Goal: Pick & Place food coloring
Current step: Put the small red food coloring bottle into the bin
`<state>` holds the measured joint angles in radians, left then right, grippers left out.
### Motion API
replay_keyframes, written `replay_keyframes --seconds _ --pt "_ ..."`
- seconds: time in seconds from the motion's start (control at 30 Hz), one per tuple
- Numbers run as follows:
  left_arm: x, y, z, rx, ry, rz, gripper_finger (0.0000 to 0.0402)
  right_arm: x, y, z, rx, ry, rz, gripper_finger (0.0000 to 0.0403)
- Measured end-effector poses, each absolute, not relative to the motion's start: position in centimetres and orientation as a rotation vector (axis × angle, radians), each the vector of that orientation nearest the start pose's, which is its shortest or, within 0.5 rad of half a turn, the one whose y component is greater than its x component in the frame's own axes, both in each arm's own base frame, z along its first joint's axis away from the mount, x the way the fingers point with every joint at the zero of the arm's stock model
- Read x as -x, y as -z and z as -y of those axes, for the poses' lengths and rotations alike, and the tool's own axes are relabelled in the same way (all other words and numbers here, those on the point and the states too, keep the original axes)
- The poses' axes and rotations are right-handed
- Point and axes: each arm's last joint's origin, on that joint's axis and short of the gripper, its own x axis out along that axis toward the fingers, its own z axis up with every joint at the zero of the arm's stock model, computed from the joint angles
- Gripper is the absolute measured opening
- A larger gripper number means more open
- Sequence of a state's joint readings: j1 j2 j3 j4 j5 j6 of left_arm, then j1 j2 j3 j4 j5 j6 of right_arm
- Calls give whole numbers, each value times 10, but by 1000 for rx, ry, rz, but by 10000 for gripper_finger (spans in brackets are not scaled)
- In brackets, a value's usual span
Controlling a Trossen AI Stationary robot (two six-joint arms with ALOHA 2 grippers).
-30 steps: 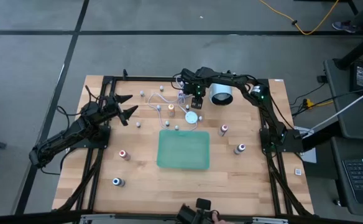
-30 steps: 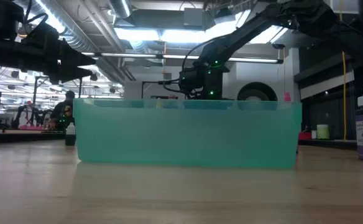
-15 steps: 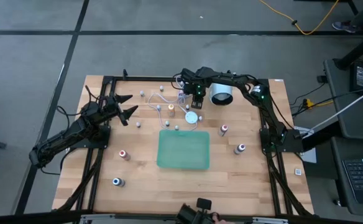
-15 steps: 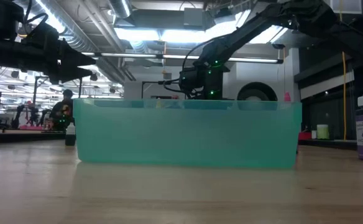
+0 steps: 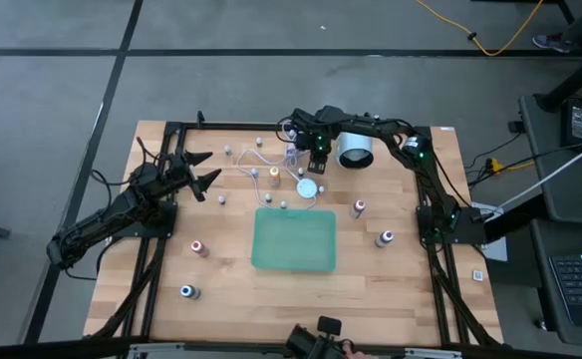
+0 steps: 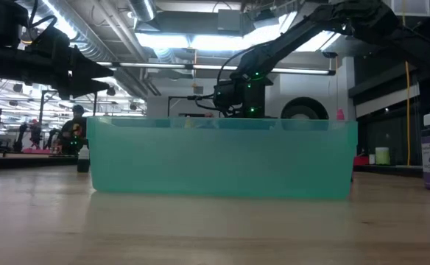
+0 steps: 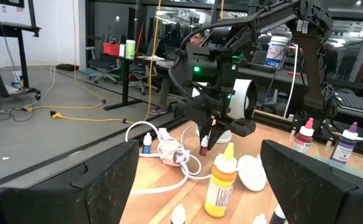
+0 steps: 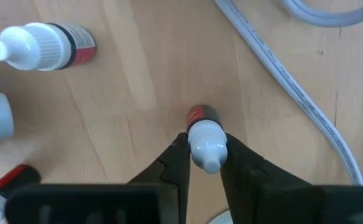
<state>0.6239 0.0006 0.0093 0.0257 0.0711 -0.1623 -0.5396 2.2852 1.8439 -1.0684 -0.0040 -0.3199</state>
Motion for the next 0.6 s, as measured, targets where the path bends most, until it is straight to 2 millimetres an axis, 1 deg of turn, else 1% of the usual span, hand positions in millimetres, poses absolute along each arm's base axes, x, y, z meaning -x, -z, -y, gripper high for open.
replay_keyframes --seconds 0.3,0.6 --pt "-80 -169 -55 146 -549 77 333 -381 -156 231 -158 193 -1505 80" --pt "-80 -169 -55 146 -549 77 333 -381 -156 233 -158 197 -1499 133"
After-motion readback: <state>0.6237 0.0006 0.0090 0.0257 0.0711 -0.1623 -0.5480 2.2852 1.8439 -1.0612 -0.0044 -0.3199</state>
